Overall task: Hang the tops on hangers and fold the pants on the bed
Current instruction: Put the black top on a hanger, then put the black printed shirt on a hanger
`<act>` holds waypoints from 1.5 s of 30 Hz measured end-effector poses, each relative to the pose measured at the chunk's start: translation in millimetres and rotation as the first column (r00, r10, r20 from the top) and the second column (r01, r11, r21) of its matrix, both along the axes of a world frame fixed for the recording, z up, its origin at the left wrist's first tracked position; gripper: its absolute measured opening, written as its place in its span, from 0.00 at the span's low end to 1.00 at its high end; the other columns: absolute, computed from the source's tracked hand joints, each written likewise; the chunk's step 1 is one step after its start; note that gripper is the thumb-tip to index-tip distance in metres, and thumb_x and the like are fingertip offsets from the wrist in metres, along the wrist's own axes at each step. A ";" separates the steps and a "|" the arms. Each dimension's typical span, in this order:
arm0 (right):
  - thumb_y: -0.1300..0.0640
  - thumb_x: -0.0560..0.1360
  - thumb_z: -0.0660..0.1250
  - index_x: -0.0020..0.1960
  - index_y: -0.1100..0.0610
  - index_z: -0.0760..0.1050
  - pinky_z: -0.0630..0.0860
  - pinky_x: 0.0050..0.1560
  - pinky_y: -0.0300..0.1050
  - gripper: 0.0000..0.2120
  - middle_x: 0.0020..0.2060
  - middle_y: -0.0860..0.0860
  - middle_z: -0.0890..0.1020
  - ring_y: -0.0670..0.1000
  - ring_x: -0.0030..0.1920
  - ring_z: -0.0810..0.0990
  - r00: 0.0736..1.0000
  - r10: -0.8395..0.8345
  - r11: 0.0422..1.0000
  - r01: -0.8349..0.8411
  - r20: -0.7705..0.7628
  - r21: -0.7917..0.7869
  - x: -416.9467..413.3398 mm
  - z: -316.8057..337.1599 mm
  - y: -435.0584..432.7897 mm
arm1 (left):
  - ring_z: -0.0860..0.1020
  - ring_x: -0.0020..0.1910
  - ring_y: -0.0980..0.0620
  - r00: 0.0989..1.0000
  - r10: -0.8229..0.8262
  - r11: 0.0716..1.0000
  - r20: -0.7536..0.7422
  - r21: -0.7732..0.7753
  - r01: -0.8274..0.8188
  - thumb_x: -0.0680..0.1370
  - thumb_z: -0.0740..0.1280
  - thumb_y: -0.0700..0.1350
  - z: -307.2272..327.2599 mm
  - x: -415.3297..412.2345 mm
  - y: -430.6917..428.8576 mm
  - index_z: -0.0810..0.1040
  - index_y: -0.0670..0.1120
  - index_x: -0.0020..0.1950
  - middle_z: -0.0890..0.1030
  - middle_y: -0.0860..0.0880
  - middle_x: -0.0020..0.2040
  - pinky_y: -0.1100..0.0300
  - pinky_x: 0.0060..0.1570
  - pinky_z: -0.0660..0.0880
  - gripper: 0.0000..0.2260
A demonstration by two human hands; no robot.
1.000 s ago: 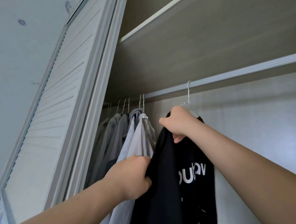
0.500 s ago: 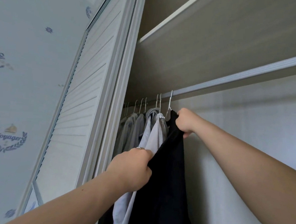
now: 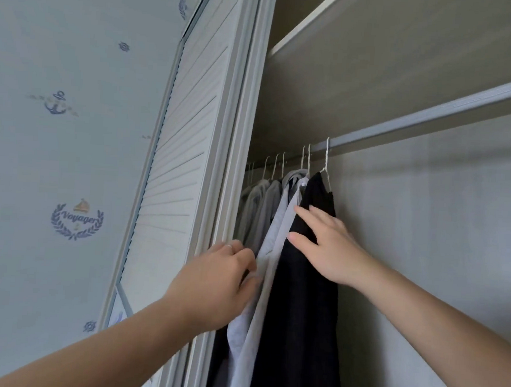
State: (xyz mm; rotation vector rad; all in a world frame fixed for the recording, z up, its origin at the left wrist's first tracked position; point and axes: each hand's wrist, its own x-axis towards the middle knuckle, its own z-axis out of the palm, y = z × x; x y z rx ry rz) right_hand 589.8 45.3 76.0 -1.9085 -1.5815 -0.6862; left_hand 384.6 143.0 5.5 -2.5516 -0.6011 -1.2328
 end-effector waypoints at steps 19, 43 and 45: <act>0.23 0.69 0.30 0.71 0.28 0.25 0.29 0.75 0.57 0.33 0.73 0.36 0.24 0.45 0.75 0.23 0.802 0.584 0.771 -0.499 0.128 -0.395 -373.5 -219.7 -38.3 | 0.31 0.78 0.53 0.750 0.622 0.717 -0.226 -0.219 -0.661 0.77 0.36 0.71 -200.5 -415.3 -143.9 0.42 0.61 0.81 0.39 0.57 0.82 0.49 0.77 0.37 0.33; 0.22 0.67 0.35 0.77 0.31 0.36 0.34 0.75 0.56 0.39 0.79 0.37 0.38 0.45 0.79 0.35 -0.005 0.889 -0.375 -0.580 -0.457 -0.723 -928.0 -503.0 -250.2 | 0.35 0.80 0.54 -0.232 0.829 -0.560 -0.509 -0.757 -0.338 0.74 0.40 0.73 -485.5 -762.9 -601.1 0.44 0.62 0.81 0.39 0.58 0.81 0.49 0.77 0.41 0.36; 0.23 0.68 0.36 0.78 0.33 0.37 0.34 0.76 0.56 0.40 0.79 0.37 0.39 0.45 0.79 0.35 -0.032 0.886 -0.404 -0.546 -0.463 -0.735 -960.3 -516.2 -260.9 | 0.36 0.80 0.54 -0.264 0.814 -0.579 -0.517 -0.759 -0.297 0.77 0.43 0.71 -493.3 -784.9 -609.3 0.45 0.61 0.81 0.41 0.58 0.82 0.48 0.78 0.42 0.34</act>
